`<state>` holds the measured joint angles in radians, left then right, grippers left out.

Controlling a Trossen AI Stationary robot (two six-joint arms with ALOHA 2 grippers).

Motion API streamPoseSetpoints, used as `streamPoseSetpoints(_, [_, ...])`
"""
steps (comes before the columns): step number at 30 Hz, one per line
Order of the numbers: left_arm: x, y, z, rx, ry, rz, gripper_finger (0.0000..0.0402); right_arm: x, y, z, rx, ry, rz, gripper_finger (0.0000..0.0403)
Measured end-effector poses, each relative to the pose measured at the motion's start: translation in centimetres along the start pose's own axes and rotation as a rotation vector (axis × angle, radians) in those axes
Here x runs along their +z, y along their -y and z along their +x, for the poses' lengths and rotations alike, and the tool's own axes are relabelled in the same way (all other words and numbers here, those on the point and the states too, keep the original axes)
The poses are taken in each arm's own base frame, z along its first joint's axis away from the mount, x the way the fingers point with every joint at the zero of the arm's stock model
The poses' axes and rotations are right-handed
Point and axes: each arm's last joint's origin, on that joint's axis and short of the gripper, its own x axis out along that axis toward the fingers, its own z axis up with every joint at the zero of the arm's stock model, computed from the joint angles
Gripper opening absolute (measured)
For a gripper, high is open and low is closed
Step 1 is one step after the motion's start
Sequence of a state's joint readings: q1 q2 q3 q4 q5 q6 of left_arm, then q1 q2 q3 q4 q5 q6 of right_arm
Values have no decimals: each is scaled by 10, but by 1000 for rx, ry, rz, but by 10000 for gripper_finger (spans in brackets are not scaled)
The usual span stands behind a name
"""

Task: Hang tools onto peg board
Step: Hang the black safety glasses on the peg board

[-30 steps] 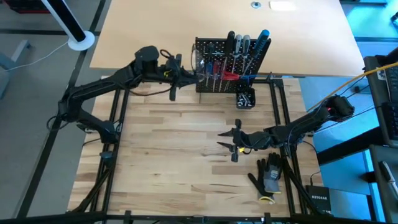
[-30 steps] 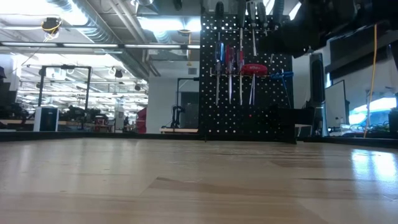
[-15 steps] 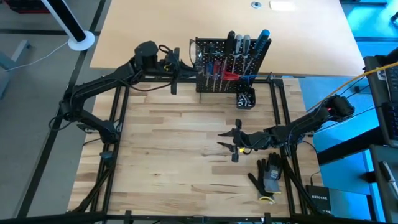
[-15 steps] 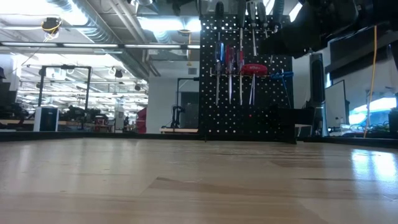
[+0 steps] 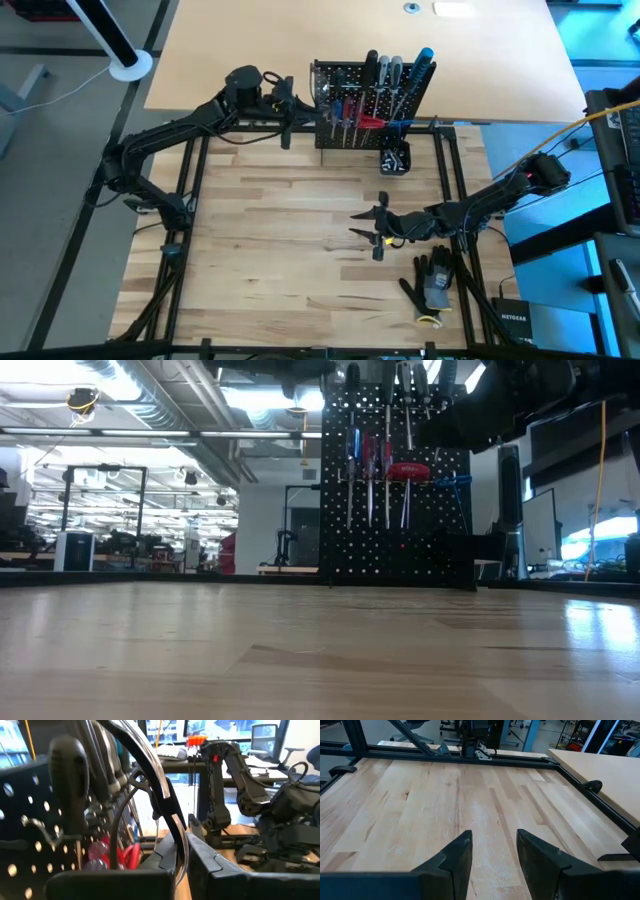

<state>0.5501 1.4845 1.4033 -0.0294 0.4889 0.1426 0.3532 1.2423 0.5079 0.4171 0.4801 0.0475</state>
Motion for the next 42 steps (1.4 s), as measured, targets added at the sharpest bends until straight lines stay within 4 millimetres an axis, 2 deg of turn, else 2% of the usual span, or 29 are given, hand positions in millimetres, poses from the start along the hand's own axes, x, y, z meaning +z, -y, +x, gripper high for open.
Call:
streamPoseSetpoints(3, [1,5,-2,-33,-12,-30,7,0,0,0,0,-2,2,156])
streamPoseSetpoints(10, [18,27,-24,-106,-19,-9,7,-4,0,1,-1,-30,13,156])
streamPoseSetpoints(16, [22,29,-37,-487,49,-34,7,-8,-2,5,-2,-48,4,156])
streamPoseSetpoints(19, [17,20,-32,-475,45,-49,7,-9,-2,6,-6,-49,2,156])
streamPoseSetpoints(25, [8,-12,-21,-376,91,-88,7,-7,-2,6,-9,-32,6,156])
streamPoseSetpoints(30, [4,-30,-27,-308,101,-96,7,-7,-2,6,-9,-33,6,156])
streamPoseSetpoints(39, [15,-24,-23,-296,175,-17,8,-7,-2,6,-11,-33,1,156])
streamPoseSetpoints(42, [10,-28,-19,-261,162,-18,8,-7,-2,6,-13,-33,1,156])
